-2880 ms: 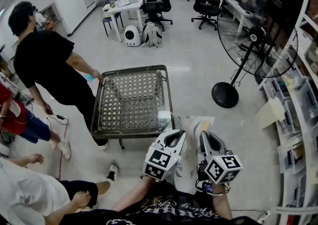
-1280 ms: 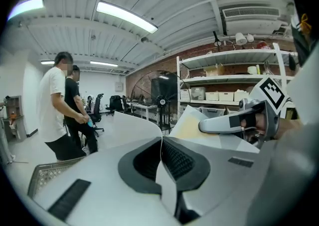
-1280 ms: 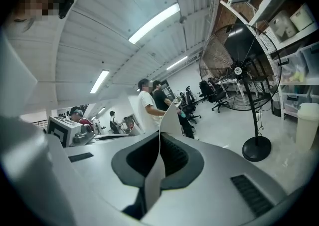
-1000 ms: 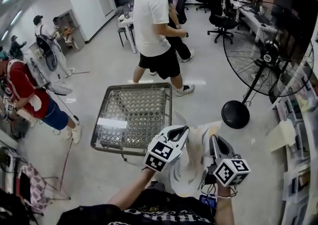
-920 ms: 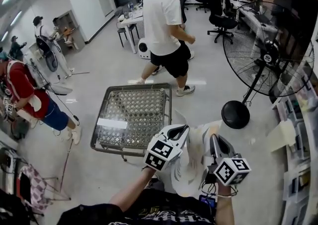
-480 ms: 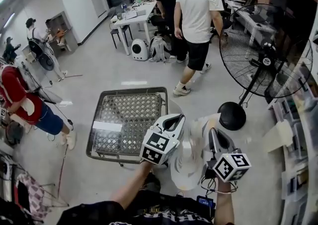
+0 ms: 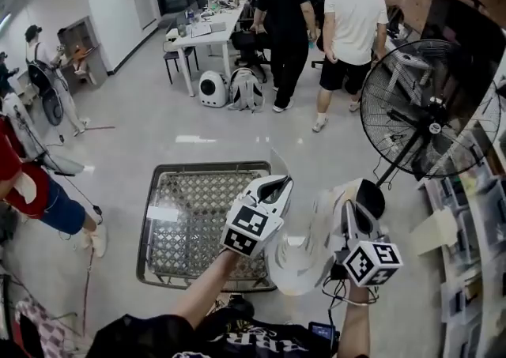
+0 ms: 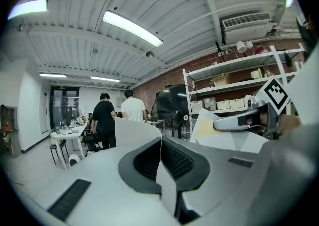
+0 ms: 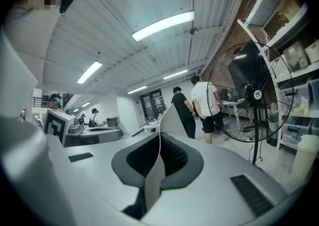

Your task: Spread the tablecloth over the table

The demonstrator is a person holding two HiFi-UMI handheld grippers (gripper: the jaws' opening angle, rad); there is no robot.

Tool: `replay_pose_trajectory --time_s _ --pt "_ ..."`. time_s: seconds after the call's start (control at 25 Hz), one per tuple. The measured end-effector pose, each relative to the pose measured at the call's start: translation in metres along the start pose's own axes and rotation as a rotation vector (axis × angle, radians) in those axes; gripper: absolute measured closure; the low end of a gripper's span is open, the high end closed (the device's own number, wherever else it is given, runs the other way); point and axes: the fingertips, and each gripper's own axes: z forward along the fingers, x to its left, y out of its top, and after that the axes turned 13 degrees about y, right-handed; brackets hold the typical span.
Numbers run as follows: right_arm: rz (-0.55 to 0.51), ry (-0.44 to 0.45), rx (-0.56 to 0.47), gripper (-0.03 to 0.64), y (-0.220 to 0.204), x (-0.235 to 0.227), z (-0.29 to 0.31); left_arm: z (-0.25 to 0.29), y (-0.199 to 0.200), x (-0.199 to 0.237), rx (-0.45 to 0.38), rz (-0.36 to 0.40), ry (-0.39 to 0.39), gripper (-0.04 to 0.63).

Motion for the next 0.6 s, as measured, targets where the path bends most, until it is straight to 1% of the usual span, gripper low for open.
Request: replay_pose_trajectory --time_s 0.12,0.24,0.32,0.44,0.52,0.6 --pt "-0.036 -0.046 0.000 0.600 0.006 0.005 0.038 0.016 0.001 0.052 -0.019 -0.029 0.012 0.575" --pt "-0.052 -0.078 -0.005 0.600 0.010 0.013 0.069 0.028 0.000 0.104 -0.037 -0.069 0.044 0.575" --pt "-0.060 -0.091 -0.010 0.600 0.012 0.019 0.089 0.034 -0.003 0.138 -0.042 -0.079 0.068 0.575" --pt "-0.074 -0.094 -0.012 0.600 0.014 0.035 0.117 0.036 -0.003 0.186 -0.058 -0.044 0.109 0.575" --pt "-0.082 -0.093 -0.012 0.600 0.015 0.045 0.131 0.035 0.001 0.212 -0.084 -0.006 0.132 0.575" --pt "-0.082 -0.088 -0.016 0.600 0.014 0.054 0.145 0.031 0.006 0.237 -0.111 0.008 0.162 0.575"
